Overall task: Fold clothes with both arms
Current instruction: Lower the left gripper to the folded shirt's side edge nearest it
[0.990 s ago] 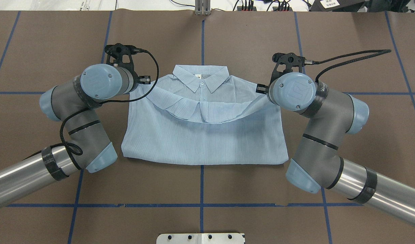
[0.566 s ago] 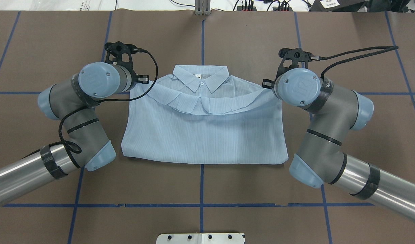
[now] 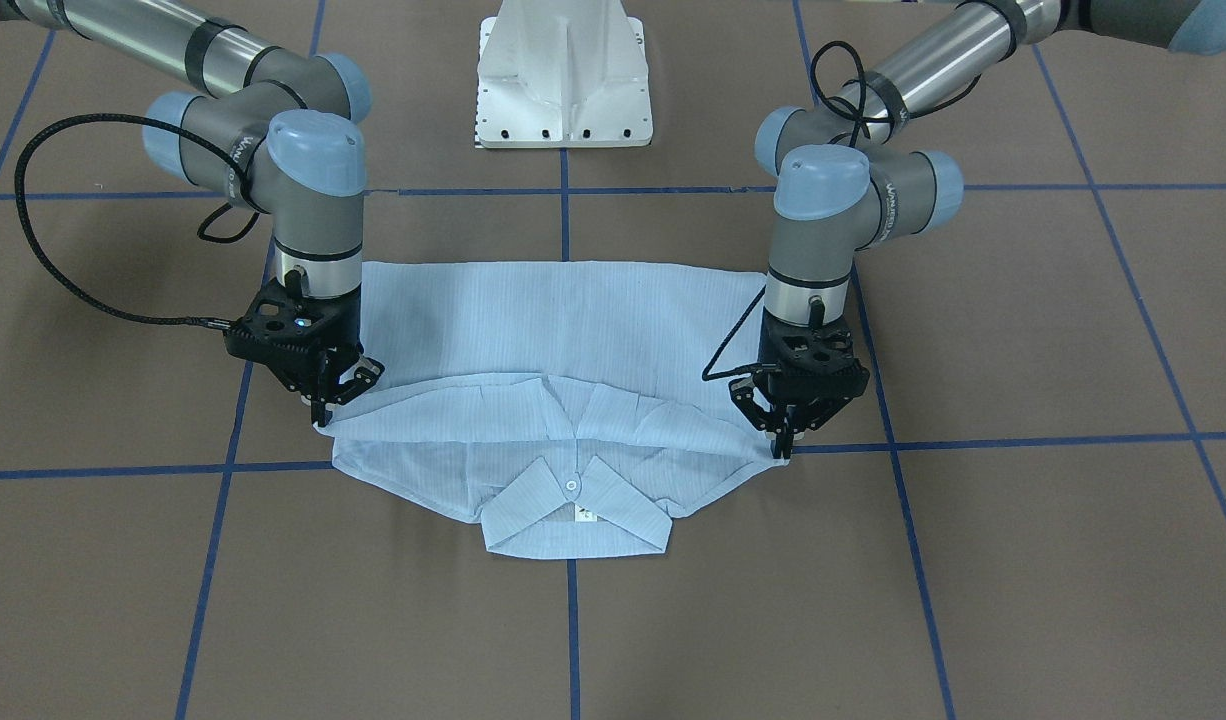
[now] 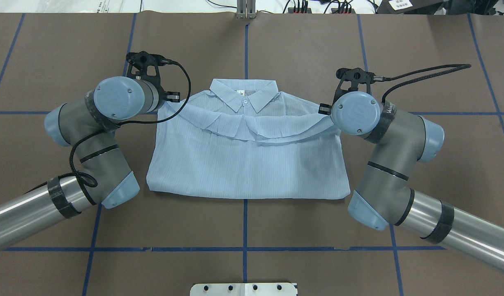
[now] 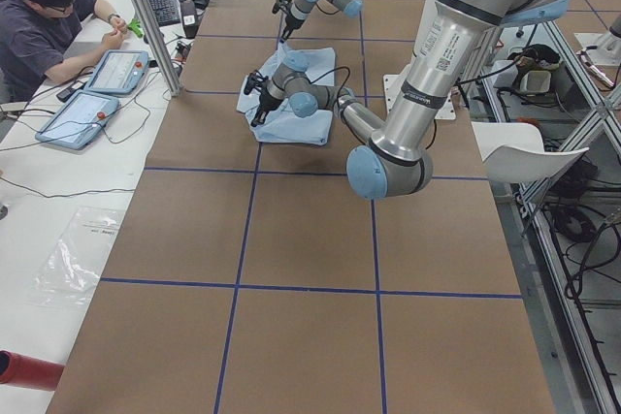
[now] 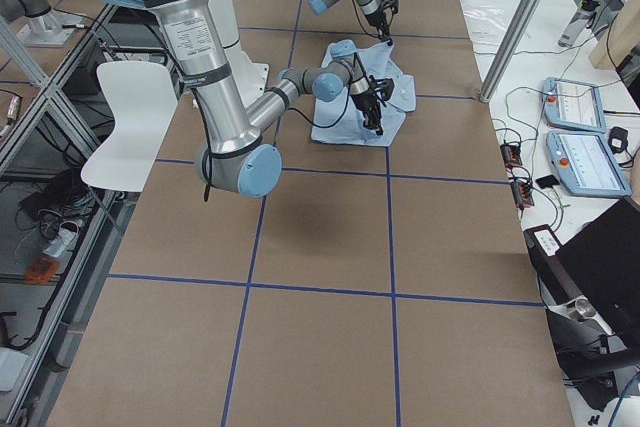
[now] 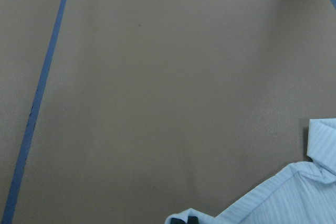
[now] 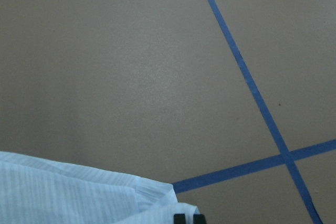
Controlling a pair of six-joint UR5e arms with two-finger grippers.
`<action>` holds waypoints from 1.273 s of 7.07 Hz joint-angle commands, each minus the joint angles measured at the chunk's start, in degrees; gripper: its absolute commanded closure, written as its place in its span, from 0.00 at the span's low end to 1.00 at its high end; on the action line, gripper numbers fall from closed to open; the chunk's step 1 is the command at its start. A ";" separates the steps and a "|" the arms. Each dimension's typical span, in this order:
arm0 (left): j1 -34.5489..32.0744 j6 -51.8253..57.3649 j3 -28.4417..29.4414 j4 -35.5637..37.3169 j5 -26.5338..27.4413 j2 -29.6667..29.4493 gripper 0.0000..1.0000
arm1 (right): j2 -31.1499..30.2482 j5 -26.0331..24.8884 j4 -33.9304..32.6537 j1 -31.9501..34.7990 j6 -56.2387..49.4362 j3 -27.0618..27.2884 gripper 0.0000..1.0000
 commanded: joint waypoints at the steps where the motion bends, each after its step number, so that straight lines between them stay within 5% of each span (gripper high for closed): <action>1: -0.11 1.43 -1.71 -6.59 -0.83 3.47 0.00 | 0.57 0.50 -0.06 -0.10 -1.85 0.83 0.00; 6: 4.95 2.51 -18.75 -7.35 -5.23 17.26 0.00 | -0.49 3.49 0.03 1.75 -7.49 5.93 0.00; 9: 13.05 -5.32 -19.75 -7.17 -4.36 18.43 0.00 | -0.49 3.49 0.03 1.66 -7.05 5.94 0.00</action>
